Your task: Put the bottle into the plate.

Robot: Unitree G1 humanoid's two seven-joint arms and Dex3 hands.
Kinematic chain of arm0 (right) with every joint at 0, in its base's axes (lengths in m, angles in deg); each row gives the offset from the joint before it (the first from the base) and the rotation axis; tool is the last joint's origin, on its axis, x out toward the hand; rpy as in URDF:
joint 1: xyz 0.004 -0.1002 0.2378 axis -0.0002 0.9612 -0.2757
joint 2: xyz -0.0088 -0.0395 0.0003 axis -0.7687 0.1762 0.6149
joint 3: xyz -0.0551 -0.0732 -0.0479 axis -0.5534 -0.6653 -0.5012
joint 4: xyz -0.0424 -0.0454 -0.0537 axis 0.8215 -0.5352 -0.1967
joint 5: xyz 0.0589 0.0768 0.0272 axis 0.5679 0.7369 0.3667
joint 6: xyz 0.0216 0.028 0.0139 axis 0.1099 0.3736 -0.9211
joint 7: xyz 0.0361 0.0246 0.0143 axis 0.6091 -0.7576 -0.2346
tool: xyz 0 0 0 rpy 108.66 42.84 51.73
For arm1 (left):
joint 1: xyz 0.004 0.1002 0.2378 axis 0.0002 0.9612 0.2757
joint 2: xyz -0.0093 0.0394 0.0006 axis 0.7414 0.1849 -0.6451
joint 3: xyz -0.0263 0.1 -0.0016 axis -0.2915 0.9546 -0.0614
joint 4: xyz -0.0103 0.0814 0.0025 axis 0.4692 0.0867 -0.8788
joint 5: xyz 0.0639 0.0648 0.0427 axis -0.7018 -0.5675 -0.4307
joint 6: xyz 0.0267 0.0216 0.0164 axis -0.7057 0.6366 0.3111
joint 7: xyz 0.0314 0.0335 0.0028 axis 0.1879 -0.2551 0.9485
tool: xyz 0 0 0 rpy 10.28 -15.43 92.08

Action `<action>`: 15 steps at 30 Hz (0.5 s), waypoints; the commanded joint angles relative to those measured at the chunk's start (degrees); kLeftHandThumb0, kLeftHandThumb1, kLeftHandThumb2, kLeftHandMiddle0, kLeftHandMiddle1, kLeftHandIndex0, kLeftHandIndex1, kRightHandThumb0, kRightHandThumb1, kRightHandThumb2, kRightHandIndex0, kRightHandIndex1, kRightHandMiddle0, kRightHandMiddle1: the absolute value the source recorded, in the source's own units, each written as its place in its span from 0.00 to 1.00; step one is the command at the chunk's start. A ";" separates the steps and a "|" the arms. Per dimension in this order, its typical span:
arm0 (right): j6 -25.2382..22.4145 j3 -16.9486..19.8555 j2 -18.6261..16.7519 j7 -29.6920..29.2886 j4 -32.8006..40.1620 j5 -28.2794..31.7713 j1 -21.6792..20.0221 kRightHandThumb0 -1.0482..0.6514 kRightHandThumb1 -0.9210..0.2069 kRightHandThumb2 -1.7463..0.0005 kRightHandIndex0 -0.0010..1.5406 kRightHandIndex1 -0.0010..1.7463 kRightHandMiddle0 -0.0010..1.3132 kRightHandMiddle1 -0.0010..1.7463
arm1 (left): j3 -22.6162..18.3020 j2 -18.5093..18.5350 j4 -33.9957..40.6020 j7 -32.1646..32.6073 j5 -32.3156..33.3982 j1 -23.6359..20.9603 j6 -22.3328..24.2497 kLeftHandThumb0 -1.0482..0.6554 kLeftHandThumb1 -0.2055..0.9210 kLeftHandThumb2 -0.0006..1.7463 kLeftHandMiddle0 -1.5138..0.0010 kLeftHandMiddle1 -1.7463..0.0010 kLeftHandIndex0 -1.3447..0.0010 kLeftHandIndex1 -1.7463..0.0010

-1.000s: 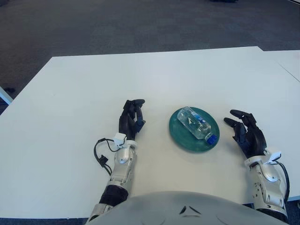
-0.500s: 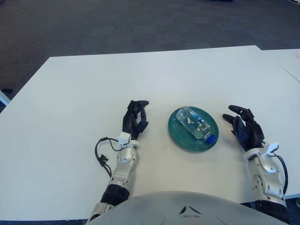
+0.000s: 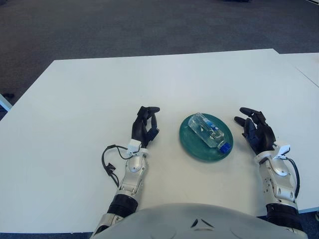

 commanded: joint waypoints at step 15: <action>0.64 0.00 0.58 0.20 -1.32 -0.11 -1.47 0.25 0.00 0.63 0.24 0.52 0.00 0.63 | -0.71 -3.93 -0.66 1.53 -0.41 1.93 4.54 0.21 1.00 0.43 0.60 0.41 0.72 0.27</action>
